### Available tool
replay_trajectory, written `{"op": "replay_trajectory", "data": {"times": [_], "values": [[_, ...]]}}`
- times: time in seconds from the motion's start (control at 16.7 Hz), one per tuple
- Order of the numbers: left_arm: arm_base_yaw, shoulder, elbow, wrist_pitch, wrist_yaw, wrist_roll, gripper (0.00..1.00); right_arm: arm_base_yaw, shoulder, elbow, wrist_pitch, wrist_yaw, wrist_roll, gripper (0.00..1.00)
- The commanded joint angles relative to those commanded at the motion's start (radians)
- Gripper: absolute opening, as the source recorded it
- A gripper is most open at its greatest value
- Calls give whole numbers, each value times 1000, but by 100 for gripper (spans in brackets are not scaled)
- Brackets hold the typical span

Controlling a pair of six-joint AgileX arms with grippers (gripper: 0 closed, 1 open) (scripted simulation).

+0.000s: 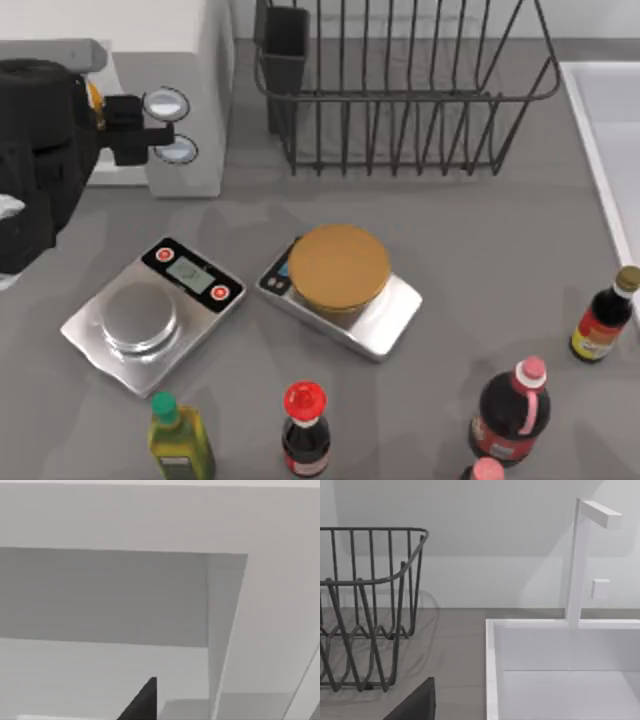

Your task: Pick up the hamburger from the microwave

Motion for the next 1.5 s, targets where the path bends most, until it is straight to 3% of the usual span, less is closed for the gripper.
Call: {"op": "replay_trajectory", "data": {"times": [0.24,0.66,1.02,1.26,1.5], "values": [[-52,-109,-109,-27,-50,-18,0,0,0,0,0,0,0,100],[-59,-67,-134,15,-68,-22,0,0,0,0,0,0,0,100],[-111,110,-237,348,-106,-34,0,0,0,0,0,0,0,100],[-85,304,-269,610,-83,-27,0,0,0,0,0,0,0,100],[-56,471,-294,749,-50,-18,0,0,0,0,0,0,0,100]]}}
